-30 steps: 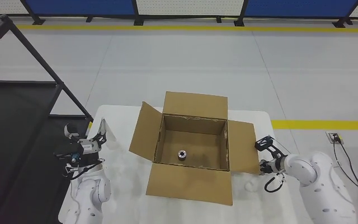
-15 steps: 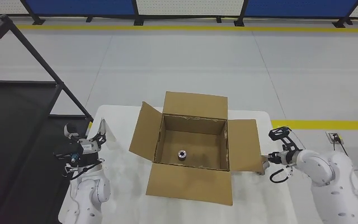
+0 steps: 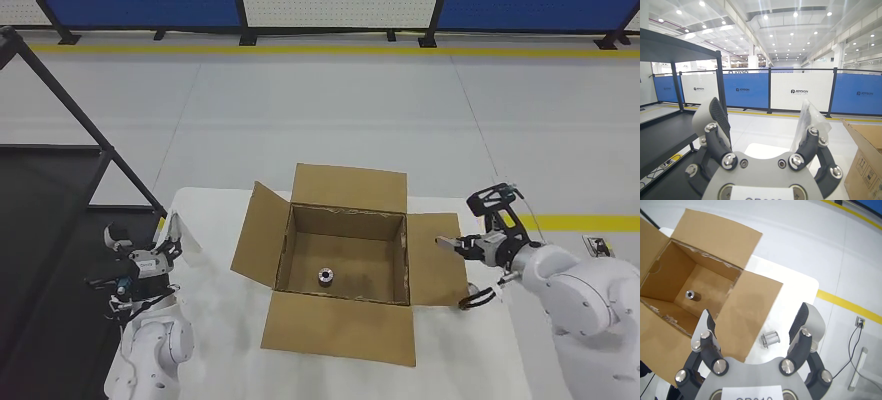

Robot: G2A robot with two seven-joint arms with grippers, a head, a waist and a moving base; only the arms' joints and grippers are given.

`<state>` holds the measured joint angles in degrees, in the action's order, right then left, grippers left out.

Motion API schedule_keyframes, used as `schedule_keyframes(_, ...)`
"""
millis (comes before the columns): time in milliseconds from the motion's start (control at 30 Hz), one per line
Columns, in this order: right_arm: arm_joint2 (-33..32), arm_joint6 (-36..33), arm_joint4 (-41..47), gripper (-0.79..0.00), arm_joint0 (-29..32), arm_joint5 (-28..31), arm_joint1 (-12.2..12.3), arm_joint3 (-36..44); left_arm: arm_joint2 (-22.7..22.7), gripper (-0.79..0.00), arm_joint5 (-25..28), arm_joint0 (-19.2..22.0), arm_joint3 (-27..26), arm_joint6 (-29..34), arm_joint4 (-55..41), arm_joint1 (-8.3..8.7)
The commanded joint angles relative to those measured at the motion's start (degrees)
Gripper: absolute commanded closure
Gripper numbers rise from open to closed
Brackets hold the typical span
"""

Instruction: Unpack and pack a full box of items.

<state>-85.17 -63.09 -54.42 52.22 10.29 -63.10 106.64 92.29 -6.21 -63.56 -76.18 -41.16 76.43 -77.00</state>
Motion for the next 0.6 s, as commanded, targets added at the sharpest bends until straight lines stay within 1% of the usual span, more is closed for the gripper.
schedule_keyframes(0, 4.77, -1.08, 0.77, -0.785, -2.67, -0.3, -0.4, -0.38, 0.47, -0.785, -0.06, -0.24, -0.03, -0.12, -0.42, 0.04)
schedule_keyframes(67, 9.6, -1.96, 1.29, -0.785, -5.86, -1.0, -1.0, -2.31, 0.86, -0.785, 0.03, -0.44, -0.12, -0.28, -0.78, 0.07)
schedule_keyframes(167, 17.83, -2.03, 2.42, -0.785, -11.34, -2.7, -2.41, -8.03, 1.19, -0.785, 0.29, -0.82, -0.55, -0.66, -1.4, 0.08)
schedule_keyframes(267, 26.15, -0.87, 3.72, -0.785, -16.84, -4.81, -4.4, -14.62, 1.38, -0.785, 0.49, -1.24, -0.87, -0.95, -1.85, 0.07)
schedule_keyframes(300, 28.73, -0.29, 2.7, -0.785, -18.66, -5.76, -5.08, -16.66, 1.47, -0.785, 0.53, -1.38, -0.89, -1.04, -1.96, 0.07)
schedule_keyframes(367, 32.88, 0.75, 5.27, -0.785, -21.56, -6.58, -6.58, -20.55, 1.74, -0.785, 0.7, -1.59, -0.79, -1.14, -2.14, 0.1)
schedule_keyframes(400, 35.02, 0.95, 4.05, -0.785, -23.15, -7.12, -7.22, -22.43, 1.91, -0.785, 0.78, -1.64, -0.75, -1.21, -2.28, 0.12)
schedule_keyframes(433, 36.89, 1.63, 3.91, -0.785, -24.24, -7.93, -7.92, -23.93, 2.13, -0.785, 0.89, -1.71, -0.69, -1.23, -2.45, 0.15)
schedule_keyframes(467, 38.74, 1.38, 4.09, -0.785, -25.28, -7.42, -8.55, -25.14, 2.4, -0.785, 0.89, -1.77, -0.67, -1.25, -2.59, 0.18)
schedule_keyframes(567, 39.2, 1.35, 3.98, -0.785, -25.69, -7.25, -8.73, -25.52, 3.33, -0.785, 0.89, -1.99, -0.67, -1.19, -3.03, 0.29)
